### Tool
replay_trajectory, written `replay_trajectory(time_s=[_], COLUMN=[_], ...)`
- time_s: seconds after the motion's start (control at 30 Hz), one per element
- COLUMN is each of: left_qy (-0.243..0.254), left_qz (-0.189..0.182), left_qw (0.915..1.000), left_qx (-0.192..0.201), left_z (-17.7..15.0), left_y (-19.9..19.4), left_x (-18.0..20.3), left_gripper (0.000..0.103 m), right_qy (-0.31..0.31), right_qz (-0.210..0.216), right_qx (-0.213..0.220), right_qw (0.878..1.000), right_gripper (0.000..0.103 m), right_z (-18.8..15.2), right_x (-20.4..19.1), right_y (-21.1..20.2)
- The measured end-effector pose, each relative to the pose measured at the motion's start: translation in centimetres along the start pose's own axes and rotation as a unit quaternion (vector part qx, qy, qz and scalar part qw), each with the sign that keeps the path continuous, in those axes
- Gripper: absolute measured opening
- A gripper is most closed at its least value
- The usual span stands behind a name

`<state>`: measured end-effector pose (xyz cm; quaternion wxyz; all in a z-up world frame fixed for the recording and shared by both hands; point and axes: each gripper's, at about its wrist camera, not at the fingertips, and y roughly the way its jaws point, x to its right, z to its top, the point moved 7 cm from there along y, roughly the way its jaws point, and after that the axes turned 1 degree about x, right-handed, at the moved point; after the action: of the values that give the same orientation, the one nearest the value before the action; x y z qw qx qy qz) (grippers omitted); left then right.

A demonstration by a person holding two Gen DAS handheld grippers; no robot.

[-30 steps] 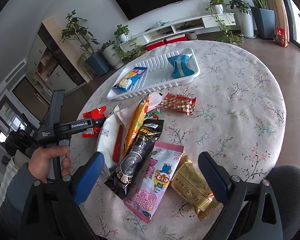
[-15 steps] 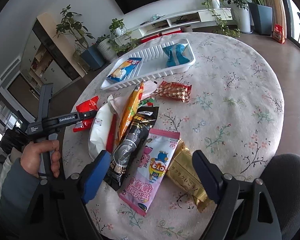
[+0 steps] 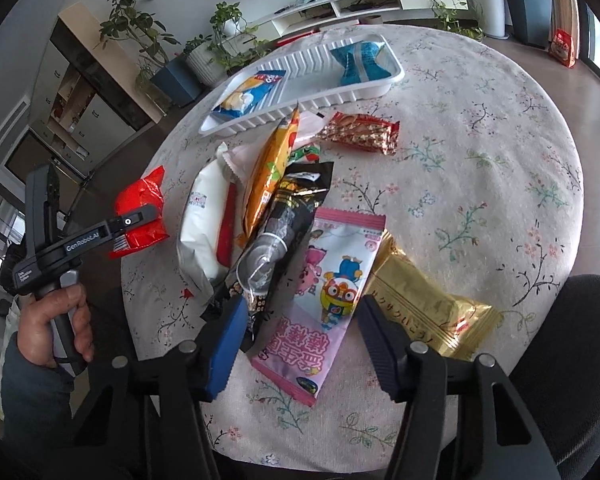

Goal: Organize snacks
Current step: 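Lift the red chip bag with the left gripper while the right gripper grasps the pink packet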

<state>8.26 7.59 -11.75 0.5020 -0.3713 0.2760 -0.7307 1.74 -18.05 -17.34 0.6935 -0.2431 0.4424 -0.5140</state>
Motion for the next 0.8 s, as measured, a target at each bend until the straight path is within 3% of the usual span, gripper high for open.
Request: replay_trajectory(time_s=[0.2,0.33,0.57,0.73,0.8], left_qy=[0.006,0.009,0.01,0.014,0.014], left_qz=[-0.014,-0.019,-0.021,-0.022,-0.021], left_qw=[0.9999,0.9998,0.9997,0.9996,0.9996], left_qx=[-0.001,-0.002,-0.008,-0.01,-0.009], left_z=[-1.2,-1.7,-2.1,-2.4,-2.4], left_y=[-0.5,-0.4,0.0,0.2,0.2], left_x=[0.9,1.3,1.6,1.9,2.0], left_gripper=[0.037,0.037,0.037,0.037,0.037], right_qy=[0.009,-0.002,-0.039,-0.079,-0.081], right_qz=[-0.025,-0.036,-0.067,-0.092,-0.09], right_qx=[-0.021,-0.011,-0.003,-0.002,-0.001], right_qw=[0.999,0.999,0.997,0.993,0.993], right_gripper=[0.061,0.061,0.042,0.04,0.034], right_z=[-0.5,0.1,0.6,0.6,0.5], right_x=[0.6,0.4,0.6,-0.1,-0.1], right_y=[1.5,1.9,2.2,2.7,2.6])
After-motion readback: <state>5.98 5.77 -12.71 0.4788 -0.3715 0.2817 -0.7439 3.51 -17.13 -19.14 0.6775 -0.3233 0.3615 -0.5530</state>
